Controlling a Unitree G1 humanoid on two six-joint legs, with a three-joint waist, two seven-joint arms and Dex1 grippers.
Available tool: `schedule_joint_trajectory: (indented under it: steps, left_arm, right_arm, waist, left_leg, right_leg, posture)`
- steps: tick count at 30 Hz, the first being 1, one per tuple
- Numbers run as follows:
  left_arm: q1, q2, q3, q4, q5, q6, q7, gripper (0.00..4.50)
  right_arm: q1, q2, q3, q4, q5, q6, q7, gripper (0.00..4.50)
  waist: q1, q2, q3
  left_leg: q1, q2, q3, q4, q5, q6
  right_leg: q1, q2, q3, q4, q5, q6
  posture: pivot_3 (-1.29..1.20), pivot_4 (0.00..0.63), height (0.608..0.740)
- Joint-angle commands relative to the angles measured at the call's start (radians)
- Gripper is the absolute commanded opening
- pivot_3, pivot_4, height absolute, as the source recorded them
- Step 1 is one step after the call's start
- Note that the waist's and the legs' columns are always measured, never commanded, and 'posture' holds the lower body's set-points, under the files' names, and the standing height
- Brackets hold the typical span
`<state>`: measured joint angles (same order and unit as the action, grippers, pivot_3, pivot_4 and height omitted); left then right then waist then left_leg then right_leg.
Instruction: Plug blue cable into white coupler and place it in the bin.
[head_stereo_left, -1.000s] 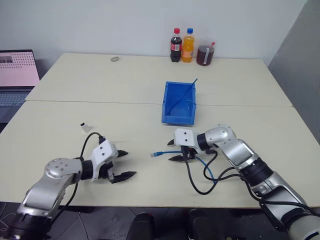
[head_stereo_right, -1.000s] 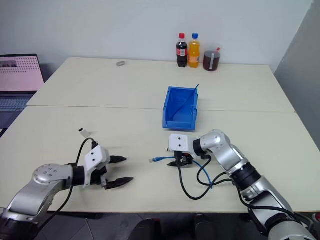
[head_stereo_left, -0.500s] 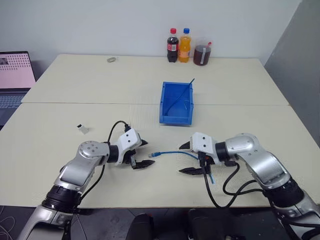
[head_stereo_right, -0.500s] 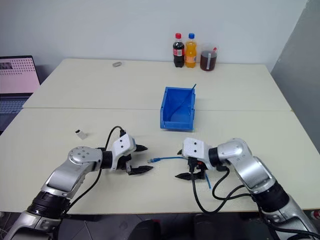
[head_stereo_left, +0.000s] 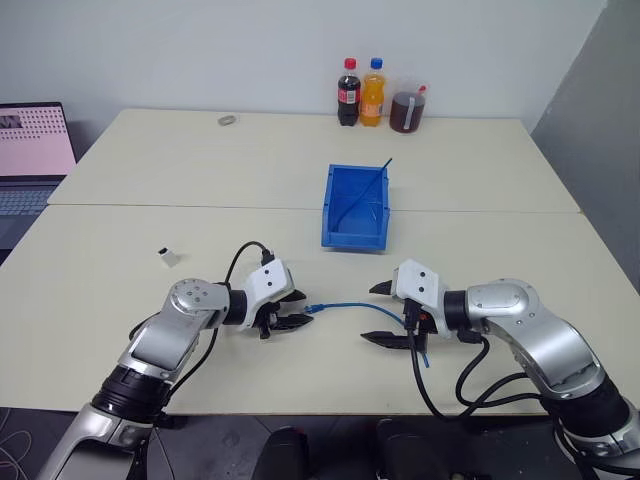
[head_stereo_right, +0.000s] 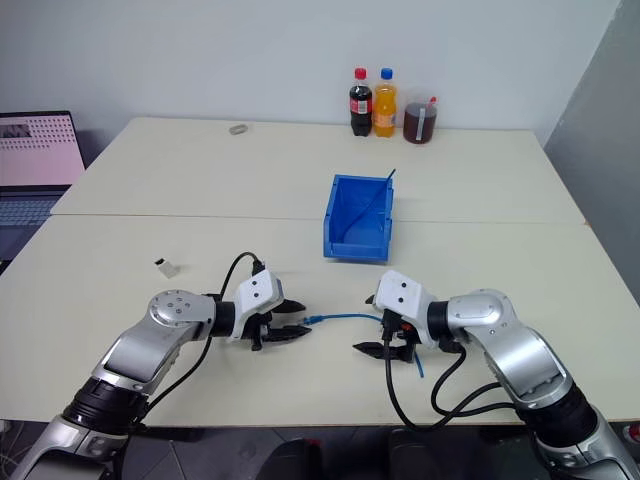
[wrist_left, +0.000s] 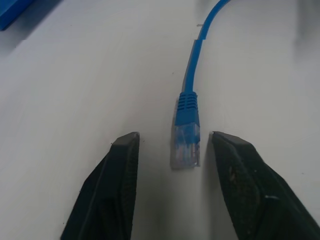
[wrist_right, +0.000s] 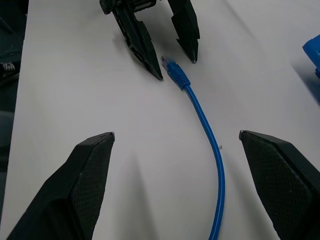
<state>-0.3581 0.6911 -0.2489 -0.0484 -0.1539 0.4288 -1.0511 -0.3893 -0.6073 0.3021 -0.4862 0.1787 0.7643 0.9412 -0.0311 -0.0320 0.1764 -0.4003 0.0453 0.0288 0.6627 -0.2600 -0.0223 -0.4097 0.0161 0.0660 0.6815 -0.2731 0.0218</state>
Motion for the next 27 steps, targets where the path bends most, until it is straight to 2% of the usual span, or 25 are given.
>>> schedule_joint_trajectory:
  steps: [1, 4, 7, 12, 17, 21, 24, 27]
  left_arm:
    - [0.055, 0.004, -0.044, -0.031, 0.0, 0.032, -0.027, 1.53]
    - [0.074, 0.011, -0.037, -0.044, -0.003, 0.032, -0.029, 0.79]
    - [0.093, 0.011, -0.021, -0.06, -0.014, 0.025, -0.026, 0.3]
    - [0.103, -0.04, 0.071, -0.103, -0.102, 0.031, 0.011, 0.26]
    - [0.077, -0.084, 0.149, -0.168, -0.207, 0.107, 0.045, 0.26]
    - [0.039, -0.117, 0.214, -0.217, -0.339, 0.238, 0.073, 0.26]
    - [0.007, -0.155, 0.279, -0.25, -0.489, 0.372, 0.104, 0.26]
    - [-0.009, -0.175, 0.316, -0.263, -0.576, 0.45, 0.134, 0.25]
  right_arm:
    - [0.004, 0.005, -0.042, -0.043, 0.028, 0.005, -0.038, 4.24]
    - [0.009, 0.01, -0.072, -0.052, 0.069, 0.024, -0.044, 4.24]
    - [0.024, 0.022, -0.112, -0.069, 0.132, 0.047, -0.048, 4.24]
    - [0.104, 0.033, -0.185, -0.118, 0.225, 0.066, -0.068, 4.24]
    - [0.153, 0.078, -0.285, -0.165, 0.445, 0.192, -0.085, 4.24]
    - [0.162, 0.161, -0.353, -0.165, 0.598, 0.288, -0.171, 4.24]
    - [0.187, 0.22, -0.38, -0.145, 0.638, 0.299, -0.253, 4.24]
    - [0.191, 0.254, -0.393, -0.127, 0.655, 0.29, -0.308, 4.24]
  waist:
    - [0.0, 0.0, 0.0]
    - [0.0, 0.0, 0.0]
    - [0.0, 0.0, 0.0]
    - [0.0, 0.0, 0.0]
    - [0.001, -0.001, 0.0]
    - [0.0, -0.001, 0.0]
    - [-0.001, -0.001, 0.0]
    - [-0.001, -0.001, 0.0]
  left_leg:
    - [0.0, 0.0, 0.0, 0.0, 0.0, 0.0]
    - [0.0, 0.0, 0.0, 0.0, 0.0, 0.0]
    - [0.0, 0.0, 0.0, 0.0, 0.0, 0.0]
    - [0.0, 0.001, 0.0, 0.0, 0.0, 0.0]
    - [-0.001, 0.0, 0.0, 0.0, 0.0, 0.0]
    - [0.0, 0.001, -0.002, 0.0, 0.0, 0.0]
    - [0.0, 0.001, -0.002, 0.0, 0.0, 0.0]
    - [0.0, 0.001, -0.001, 0.0, 0.0, 0.0]
  right_leg:
    - [0.0, 0.0, 0.0, 0.0, 0.0, 0.0]
    - [0.0, 0.0, 0.0, 0.0, 0.0, 0.0]
    - [0.0, 0.0, 0.0, 0.0, 0.0, 0.0]
    - [0.0, 0.0, 0.0, 0.0, 0.0, 0.0]
    - [0.0, 0.0, 0.0, 0.0, 0.0, 0.001]
    - [0.001, 0.0, 0.0, 0.0, 0.0, 0.001]
    - [0.001, 0.001, 0.0, 0.0, 0.0, 0.001]
    - [0.001, 0.0, 0.0, 0.0, 0.0, 0.001]
  posture:
    - [0.0, 0.15, 0.74]
    - [0.0, 0.15, 0.74]
    - [0.0, 0.15, 0.74]
    - [0.0, 0.15, 0.74]
    - [0.0, 0.15, 0.74]
    - [0.0, 0.15, 0.74]
    - [0.0, 0.15, 0.74]
    - [0.0, 0.15, 0.74]
